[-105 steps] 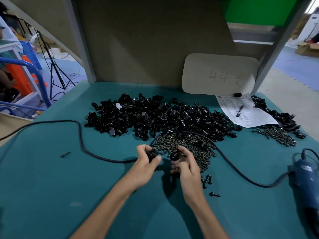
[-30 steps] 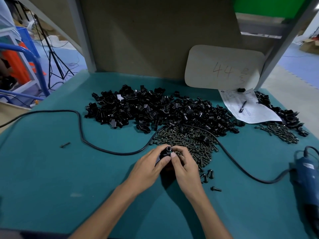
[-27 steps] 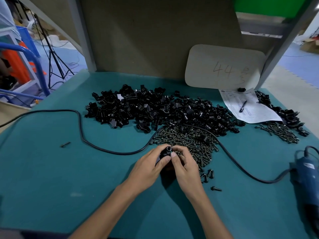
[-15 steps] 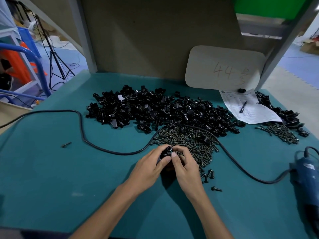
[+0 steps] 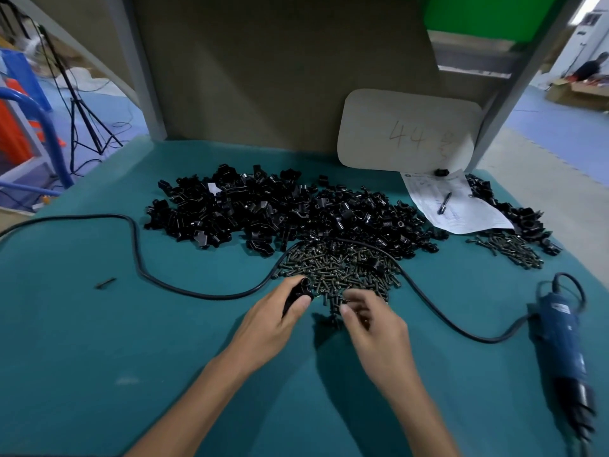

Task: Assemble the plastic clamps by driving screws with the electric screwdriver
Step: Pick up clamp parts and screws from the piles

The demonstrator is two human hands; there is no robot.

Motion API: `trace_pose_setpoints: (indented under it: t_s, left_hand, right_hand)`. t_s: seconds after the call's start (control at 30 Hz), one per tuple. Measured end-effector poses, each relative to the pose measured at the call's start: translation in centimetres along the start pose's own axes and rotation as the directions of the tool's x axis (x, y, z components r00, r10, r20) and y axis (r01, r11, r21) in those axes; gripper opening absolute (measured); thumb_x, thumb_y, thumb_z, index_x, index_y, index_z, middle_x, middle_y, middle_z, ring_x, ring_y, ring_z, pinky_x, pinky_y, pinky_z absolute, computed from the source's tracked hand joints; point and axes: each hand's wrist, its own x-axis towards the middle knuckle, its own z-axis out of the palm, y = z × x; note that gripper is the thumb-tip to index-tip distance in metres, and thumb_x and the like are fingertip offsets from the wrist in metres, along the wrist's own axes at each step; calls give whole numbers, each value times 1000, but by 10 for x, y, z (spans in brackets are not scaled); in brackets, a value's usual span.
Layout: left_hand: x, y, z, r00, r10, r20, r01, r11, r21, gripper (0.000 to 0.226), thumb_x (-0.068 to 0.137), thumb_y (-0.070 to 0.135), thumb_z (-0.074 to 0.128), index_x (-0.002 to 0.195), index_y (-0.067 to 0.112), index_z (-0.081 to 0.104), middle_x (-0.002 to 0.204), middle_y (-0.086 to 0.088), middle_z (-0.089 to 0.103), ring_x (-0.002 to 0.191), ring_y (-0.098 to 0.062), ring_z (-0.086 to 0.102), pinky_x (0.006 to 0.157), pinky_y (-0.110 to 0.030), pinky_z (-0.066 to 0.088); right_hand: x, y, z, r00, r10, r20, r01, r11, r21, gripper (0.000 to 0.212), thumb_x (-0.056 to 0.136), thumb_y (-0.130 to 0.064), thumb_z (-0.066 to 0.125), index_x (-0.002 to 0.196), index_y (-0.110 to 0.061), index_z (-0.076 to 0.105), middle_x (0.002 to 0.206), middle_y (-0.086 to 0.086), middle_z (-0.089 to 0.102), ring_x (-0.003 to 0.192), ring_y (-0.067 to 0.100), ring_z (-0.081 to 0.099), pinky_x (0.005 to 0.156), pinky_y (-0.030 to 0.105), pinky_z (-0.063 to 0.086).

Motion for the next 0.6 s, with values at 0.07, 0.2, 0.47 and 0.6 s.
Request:
trace_pose_setpoints:
  t_s: [0.07,0.2,0.47,0.6]
  left_hand:
    - [1,-1,1,1000,-7,10,7,1000,3,51,96,76,27,141,52,32,116,19,57,94,2,55,72,-18,40]
    - [2,0,3,999,-18,34,17,1000,23,57,94,79,25,144,52,28,116,16,55,97,-4,54,76,-26,42]
    - [-1,3,3,999,-11,37,8,997,79,47,96,75,25,139,55,26,119,18,57,101,-2,57,77,-30,48]
    - [-2,5,2,1000,-6,24,4,994,109,44,97,73,25,138,55,26,119,18,57,100,-9,58,79,-34,49]
  right_hand:
    - [-12,14,-33,1000,15,14,-12,976,-217,19,97,-33,68,111,-43,59,103,-25,55,98,-11,55,77,7,43]
    - [-32,32,-63,977,179,115,-110,886,-450,6,96,-33,69,101,-35,66,96,-17,55,86,-1,56,75,22,42]
    - [-18,16,-53,993,119,24,-112,975,-193,12,98,-30,65,87,-31,63,80,-10,65,81,3,61,70,17,45]
    - [-3,-8,-21,978,193,85,-210,904,371,10,100,-16,63,95,-17,72,83,-5,72,77,11,68,70,25,57]
